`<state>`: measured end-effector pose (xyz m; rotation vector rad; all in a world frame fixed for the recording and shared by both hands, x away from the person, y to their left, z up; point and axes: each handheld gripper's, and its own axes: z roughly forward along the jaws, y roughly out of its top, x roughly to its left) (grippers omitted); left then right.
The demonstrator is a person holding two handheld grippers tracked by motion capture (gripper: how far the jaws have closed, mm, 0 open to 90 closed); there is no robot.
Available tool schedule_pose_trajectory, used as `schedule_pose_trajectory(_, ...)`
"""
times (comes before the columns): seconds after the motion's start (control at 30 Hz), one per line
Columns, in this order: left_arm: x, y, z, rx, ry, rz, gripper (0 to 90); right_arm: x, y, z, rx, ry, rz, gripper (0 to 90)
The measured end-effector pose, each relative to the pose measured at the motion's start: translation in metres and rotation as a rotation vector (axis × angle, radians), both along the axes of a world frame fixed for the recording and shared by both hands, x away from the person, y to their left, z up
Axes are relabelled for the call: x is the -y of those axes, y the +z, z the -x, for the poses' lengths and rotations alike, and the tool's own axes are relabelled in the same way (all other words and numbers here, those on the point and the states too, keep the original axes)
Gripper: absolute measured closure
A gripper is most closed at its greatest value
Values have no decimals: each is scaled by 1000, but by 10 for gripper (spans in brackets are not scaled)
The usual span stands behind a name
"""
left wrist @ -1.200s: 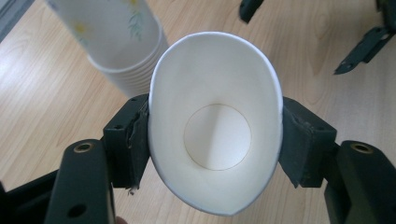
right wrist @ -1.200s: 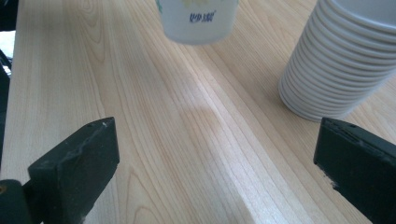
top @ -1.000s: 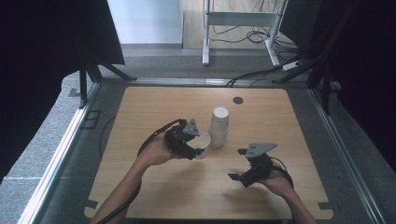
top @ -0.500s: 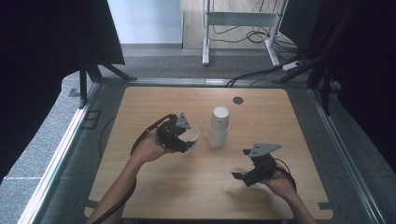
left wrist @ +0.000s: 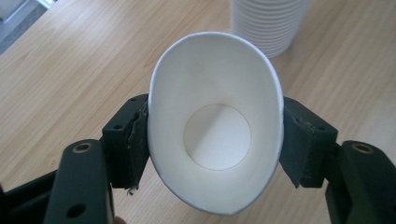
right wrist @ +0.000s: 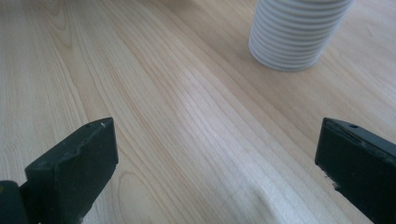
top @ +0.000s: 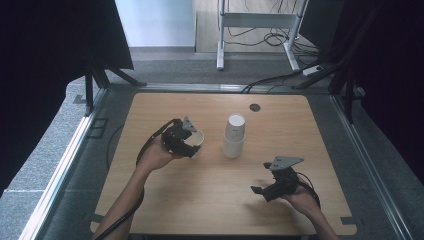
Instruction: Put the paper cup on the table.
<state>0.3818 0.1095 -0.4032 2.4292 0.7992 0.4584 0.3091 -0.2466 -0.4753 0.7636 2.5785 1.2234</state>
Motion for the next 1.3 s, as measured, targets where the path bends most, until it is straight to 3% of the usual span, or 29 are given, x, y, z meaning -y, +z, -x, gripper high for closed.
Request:
schedule_pose_trajectory(0.67,-6,-31,-25,-12,141,-47,318,8,-10,-2,-9,-52,34,0)
schedule_pose_trajectory(1.3,-5,-44,-29,-32,172,-36,275,7,-12,-2,-14,-41,53,0)
